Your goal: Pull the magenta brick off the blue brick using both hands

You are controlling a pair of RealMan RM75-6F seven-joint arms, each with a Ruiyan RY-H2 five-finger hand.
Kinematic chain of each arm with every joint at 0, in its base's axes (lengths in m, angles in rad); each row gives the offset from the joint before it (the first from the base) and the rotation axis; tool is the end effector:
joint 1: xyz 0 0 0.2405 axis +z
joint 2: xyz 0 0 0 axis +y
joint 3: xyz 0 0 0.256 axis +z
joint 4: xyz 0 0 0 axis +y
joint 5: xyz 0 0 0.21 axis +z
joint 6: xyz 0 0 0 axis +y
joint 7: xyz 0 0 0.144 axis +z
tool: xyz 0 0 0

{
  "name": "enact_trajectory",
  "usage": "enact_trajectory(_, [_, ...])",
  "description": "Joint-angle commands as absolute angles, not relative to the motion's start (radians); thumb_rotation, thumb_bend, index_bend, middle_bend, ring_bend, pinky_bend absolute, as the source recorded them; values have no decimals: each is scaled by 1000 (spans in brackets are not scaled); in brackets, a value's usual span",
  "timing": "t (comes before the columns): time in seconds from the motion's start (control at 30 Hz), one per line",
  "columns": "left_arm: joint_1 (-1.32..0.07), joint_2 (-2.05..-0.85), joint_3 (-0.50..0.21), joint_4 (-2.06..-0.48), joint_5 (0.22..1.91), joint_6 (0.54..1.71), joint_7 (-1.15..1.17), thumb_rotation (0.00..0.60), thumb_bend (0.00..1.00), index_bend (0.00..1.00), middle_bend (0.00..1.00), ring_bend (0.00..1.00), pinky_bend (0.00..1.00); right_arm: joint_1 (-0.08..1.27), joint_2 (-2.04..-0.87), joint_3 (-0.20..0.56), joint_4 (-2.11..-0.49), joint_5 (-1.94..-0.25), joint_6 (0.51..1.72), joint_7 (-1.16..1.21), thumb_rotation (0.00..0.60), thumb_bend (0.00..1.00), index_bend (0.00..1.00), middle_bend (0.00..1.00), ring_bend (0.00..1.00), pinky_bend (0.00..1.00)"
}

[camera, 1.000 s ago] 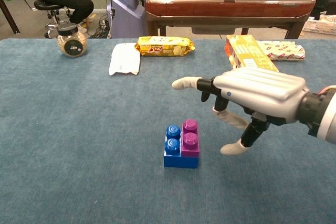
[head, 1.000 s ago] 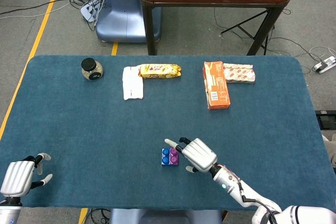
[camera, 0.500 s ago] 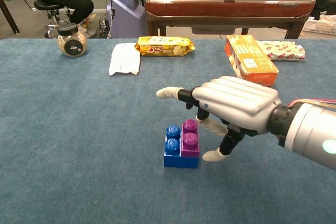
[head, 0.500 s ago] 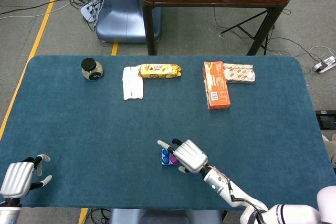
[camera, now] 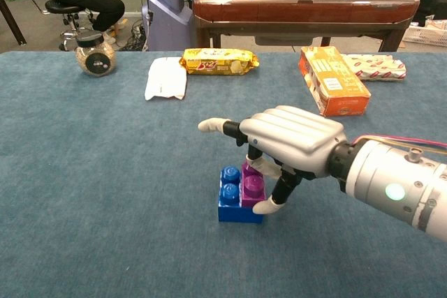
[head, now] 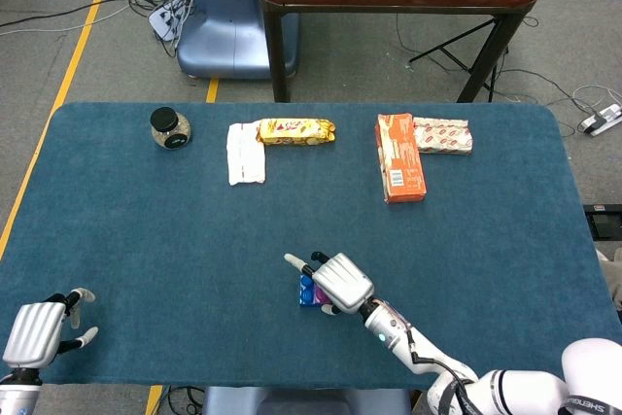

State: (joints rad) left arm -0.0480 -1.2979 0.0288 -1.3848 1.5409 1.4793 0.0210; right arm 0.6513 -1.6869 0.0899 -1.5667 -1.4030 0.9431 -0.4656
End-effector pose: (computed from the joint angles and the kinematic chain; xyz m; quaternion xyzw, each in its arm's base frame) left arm -0.3433 0.1536 0.1074 -0.6282 -0.3918 -0.3400 0.5799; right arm -0.1071 -0.2588 -0.0726 0.8215 -0.2963 0.3836 0.3004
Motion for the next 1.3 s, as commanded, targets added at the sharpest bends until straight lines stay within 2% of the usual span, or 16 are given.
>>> enact_trajectory(0.03, [-48,-1299,28,-1383,1540,1479,19,600,81,529,673,544,713,658,-1696,99,-1550,-1386,941,-466,600,0,21,904,958,931])
enact_trajectory(0.5, [-48,-1303,30,-1382,1542,1476,21,600,82,529,673,544,713,688,-1715,132,-1488,-1340,946,-463,600,0,21,910,963,939])
enact_trajectory(1.1, [-52,-1313,31,-1388,1547,1470,28,600,82,529,673,544,713,701,-1684,141,-1491,-1323,973,-463,600,0,21,910,963,939])
enact_trajectory(1.3, [-51,-1312,32,-1389,1543,1468,28,600,82,529,673,544,713,712,-1663,141,-1509,-1321,947,-407,600,0,26,910,963,939])
